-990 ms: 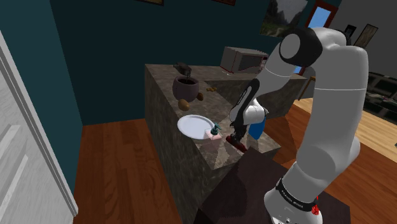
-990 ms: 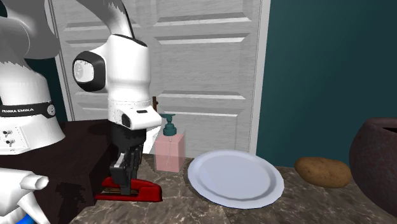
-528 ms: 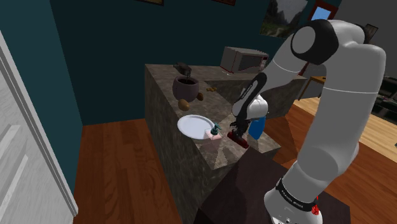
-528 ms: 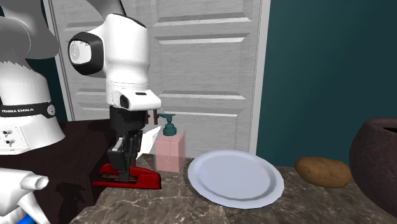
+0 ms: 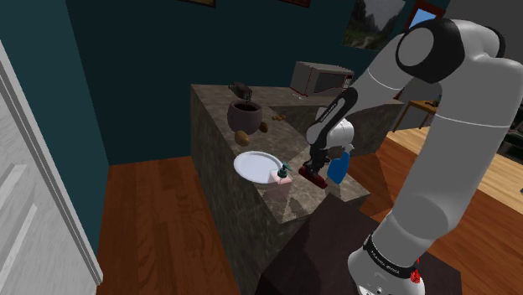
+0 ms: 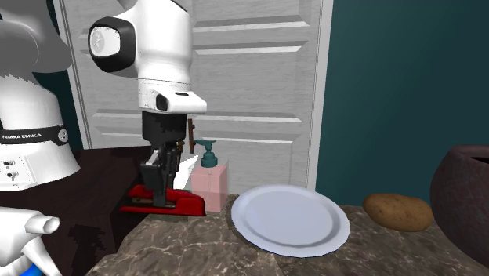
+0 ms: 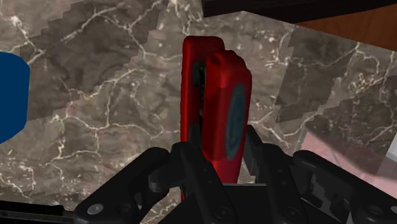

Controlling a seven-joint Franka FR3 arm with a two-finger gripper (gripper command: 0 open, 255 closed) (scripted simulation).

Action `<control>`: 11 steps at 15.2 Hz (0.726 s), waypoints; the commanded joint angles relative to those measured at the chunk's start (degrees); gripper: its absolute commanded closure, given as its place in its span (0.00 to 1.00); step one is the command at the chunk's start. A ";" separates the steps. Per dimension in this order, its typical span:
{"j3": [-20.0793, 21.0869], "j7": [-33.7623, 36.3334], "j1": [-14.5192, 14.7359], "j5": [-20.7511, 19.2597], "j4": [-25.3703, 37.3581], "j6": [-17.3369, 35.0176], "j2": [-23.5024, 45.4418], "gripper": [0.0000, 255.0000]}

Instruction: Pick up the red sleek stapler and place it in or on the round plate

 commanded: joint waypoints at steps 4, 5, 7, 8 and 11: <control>2.95 2.63 1.91 2.79 9.64 -4.84 5.23 1.00; 3.47 3.15 2.23 3.23 11.78 -5.86 6.42 1.00; 4.41 4.19 2.81 4.01 16.22 -7.97 8.89 1.00; 4.83 4.70 3.08 4.35 18.52 -9.06 10.17 1.00; 5.96 6.21 3.78 5.20 25.78 -12.48 14.16 1.00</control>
